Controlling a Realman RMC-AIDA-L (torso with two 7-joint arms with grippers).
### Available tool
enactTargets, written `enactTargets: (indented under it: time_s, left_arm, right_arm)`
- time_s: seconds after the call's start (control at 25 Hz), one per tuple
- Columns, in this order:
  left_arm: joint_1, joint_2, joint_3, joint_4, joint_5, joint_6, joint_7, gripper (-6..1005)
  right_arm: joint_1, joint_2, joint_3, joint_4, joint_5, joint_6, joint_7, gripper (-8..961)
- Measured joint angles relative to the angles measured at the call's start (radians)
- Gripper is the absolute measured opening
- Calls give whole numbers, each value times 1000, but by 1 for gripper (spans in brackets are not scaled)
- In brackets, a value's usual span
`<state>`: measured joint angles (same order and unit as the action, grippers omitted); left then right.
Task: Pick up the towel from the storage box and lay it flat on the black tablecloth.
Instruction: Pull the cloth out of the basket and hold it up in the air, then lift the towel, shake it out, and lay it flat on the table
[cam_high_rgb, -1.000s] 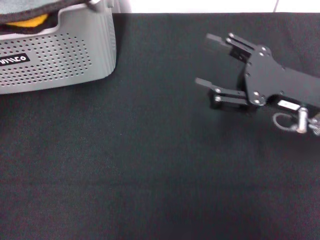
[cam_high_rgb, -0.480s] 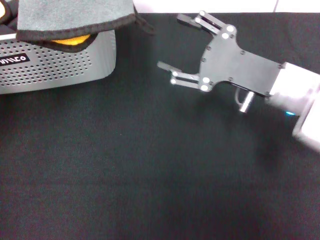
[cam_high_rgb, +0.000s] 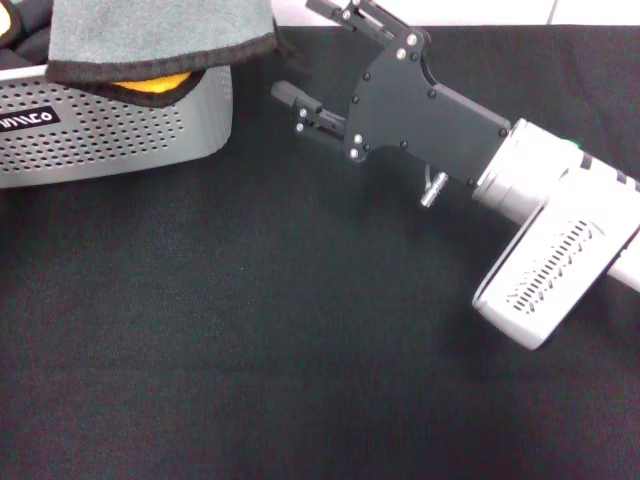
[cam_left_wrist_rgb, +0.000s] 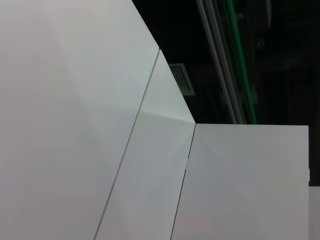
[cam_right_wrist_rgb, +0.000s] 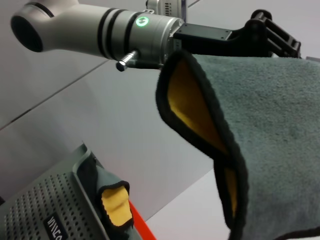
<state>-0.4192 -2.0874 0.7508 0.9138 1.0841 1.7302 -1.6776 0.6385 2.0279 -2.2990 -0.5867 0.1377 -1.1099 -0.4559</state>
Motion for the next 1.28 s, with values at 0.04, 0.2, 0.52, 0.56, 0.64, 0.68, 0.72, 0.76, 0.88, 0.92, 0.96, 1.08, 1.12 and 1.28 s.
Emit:
enactTargets:
  time_s: [0.04, 0.2, 0.52, 0.56, 0.64, 0.68, 0.72, 0.76, 0.88, 0.92, 0.96, 1.08, 1.12, 1.28]
  left_arm:
    - [0, 0, 2, 0, 0, 0, 1, 29]
    - [2, -1, 6, -1, 1, 0, 2, 29]
    - [4, -2, 8, -1, 2, 0, 3, 30]
    - [4, -2, 9, -1, 2, 0, 3, 30]
    - [4, -2, 9, -1, 2, 0, 4, 30]
    - [4, -2, 9, -1, 2, 0, 4, 30]
    - [5, -2, 9, -1, 2, 0, 4, 30]
    - [7, -2, 9, -1, 2, 0, 5, 30]
    - [8, -1, 9, -1, 2, -1, 5, 30]
    - [8, -1, 9, -2, 2, -1, 6, 31]
    - [8, 0, 9, -3, 2, -1, 6, 31]
    - [6, 1, 9, -18, 2, -1, 6, 31]
    - [5, 2, 9, -22, 2, -1, 6, 31]
    - [5, 5, 9, -27, 8, -1, 6, 31]
  right_arm:
    - [6, 0, 1, 0, 5, 2, -1, 725]
    - [24, 0, 2, 3, 23, 26, -6, 722]
    - [38, 0, 1, 2, 27, 63, -11, 581]
    - [39, 0, 0, 2, 27, 64, -11, 565]
    - [40, 0, -2, 3, 28, 64, -12, 534]
    - [40, 0, -4, 3, 28, 64, -12, 519]
    - [40, 0, -6, 3, 28, 64, -13, 503]
    - [41, 0, -7, 2, 28, 64, -13, 470]
    - [41, 0, -8, 1, 27, 64, -21, 370]
    - [41, 0, -8, 0, 27, 64, -27, 337]
    - [41, 0, -10, 0, 27, 64, -37, 304]
    - [41, 0, -12, -4, 27, 68, -51, 247]
    - [40, 0, -13, -6, 27, 72, -52, 228]
    - [38, 0, -13, -16, 26, 90, -54, 151]
